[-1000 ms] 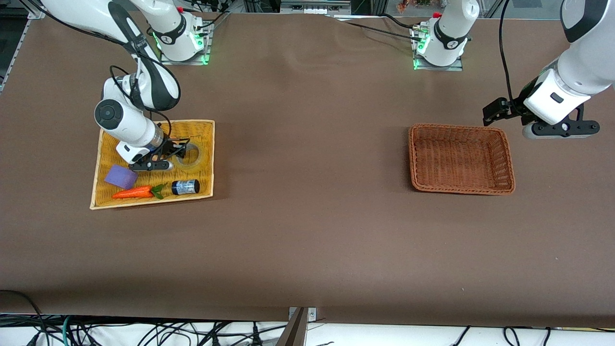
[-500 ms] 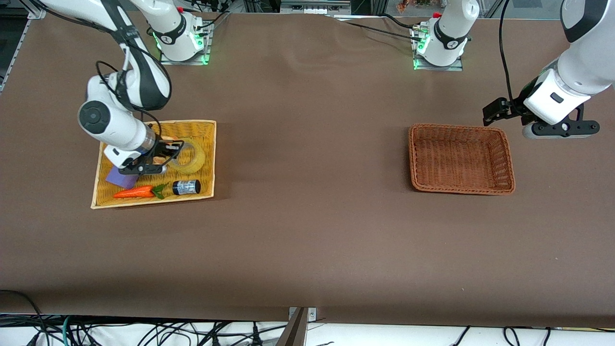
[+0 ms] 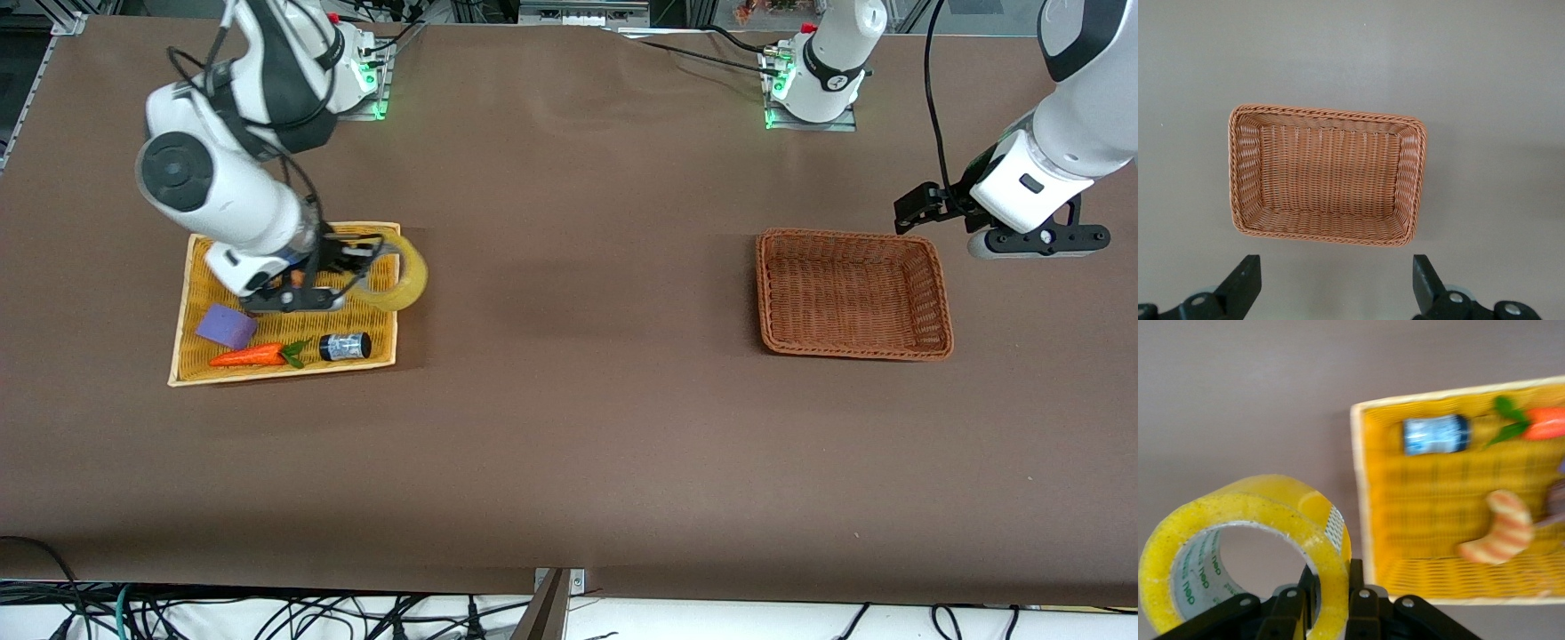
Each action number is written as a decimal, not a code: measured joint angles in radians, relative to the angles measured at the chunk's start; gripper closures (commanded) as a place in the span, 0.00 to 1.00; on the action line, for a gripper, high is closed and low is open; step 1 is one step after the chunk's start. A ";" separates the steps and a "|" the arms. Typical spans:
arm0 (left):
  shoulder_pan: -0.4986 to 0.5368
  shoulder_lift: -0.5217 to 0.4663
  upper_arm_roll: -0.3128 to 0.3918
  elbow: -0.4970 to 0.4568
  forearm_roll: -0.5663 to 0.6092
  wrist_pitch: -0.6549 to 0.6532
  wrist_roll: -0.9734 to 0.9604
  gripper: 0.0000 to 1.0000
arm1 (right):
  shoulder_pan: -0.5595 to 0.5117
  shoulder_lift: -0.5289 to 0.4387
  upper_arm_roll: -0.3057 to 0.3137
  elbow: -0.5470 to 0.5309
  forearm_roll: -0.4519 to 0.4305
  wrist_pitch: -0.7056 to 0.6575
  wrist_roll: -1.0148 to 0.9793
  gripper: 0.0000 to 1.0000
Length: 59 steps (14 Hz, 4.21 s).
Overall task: Transfer tape with both arms
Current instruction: 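Lift the tape roll and carry it toward the table middle, then release the tape on the table while the left gripper reaches toward it, then lower the left gripper to the tape while the right gripper withdraws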
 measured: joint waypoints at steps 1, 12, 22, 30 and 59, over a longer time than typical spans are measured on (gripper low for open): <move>0.000 0.002 0.000 0.000 0.000 0.002 0.000 0.00 | 0.044 0.027 0.006 0.027 0.000 0.001 0.070 1.00; 0.010 0.011 0.000 0.005 0.000 0.006 0.000 0.00 | 0.435 0.458 0.002 0.302 -0.142 0.199 0.542 1.00; 0.010 0.017 0.000 0.005 0.000 0.006 0.000 0.00 | 0.458 0.603 0.000 0.311 -0.240 0.290 0.552 0.63; 0.023 0.030 0.000 0.004 -0.068 0.003 -0.001 0.00 | 0.427 0.553 -0.011 0.366 -0.255 0.226 0.543 0.00; -0.164 0.615 -0.506 -0.168 0.220 0.930 -0.915 0.00 | -0.133 -0.137 -0.407 0.347 -0.007 -0.443 -0.570 0.00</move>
